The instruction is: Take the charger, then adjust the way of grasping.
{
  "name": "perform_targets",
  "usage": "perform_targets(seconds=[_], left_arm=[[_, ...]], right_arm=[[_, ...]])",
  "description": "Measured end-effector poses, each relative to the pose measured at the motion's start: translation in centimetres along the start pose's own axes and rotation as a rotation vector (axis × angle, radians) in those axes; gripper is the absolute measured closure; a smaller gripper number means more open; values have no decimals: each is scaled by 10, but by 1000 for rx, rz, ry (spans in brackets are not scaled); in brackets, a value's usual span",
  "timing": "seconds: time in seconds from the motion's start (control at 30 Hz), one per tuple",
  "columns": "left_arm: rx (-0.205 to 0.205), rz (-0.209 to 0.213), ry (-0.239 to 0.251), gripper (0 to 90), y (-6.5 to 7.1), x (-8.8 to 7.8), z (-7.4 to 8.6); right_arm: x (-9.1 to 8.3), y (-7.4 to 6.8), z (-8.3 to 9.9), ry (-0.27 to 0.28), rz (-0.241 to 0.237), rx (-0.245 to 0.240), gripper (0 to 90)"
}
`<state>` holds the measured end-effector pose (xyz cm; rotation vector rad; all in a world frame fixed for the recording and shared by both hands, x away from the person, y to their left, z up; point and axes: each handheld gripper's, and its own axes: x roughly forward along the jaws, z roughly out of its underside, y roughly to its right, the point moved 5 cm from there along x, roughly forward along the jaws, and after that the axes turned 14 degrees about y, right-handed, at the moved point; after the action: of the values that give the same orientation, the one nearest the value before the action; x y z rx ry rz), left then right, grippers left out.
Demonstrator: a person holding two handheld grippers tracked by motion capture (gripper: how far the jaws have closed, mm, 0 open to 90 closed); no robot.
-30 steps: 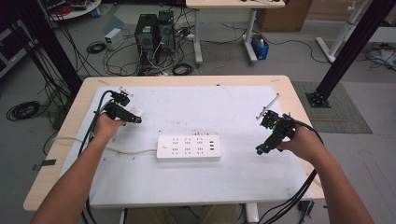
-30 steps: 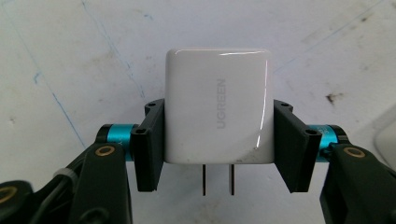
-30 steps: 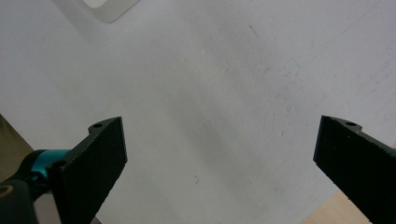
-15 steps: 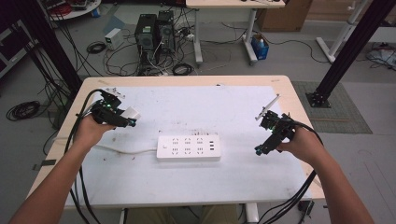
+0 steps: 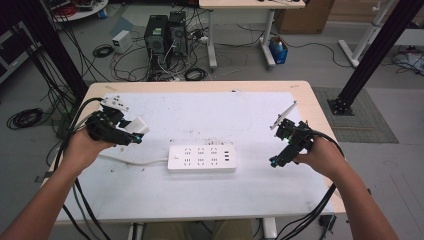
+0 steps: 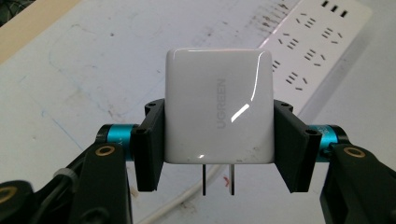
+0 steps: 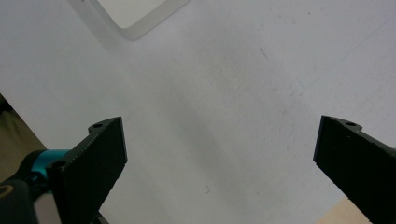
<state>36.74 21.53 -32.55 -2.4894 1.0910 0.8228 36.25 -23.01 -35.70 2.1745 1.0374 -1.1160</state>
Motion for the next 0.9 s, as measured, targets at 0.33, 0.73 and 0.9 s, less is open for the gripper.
perform_targets(seconds=[0.33,0.73,0.9], left_arm=[[33,30,-10,425,17,-1,3],[88,58,-10,425,27,4,-5],[99,74,4,425,29,7,-10]], right_arm=[[-5,-5,-1,9,10,-7,20],[-8,-6,0,53,18,16,19],[-11,-7,-3,87,14,54,20]])
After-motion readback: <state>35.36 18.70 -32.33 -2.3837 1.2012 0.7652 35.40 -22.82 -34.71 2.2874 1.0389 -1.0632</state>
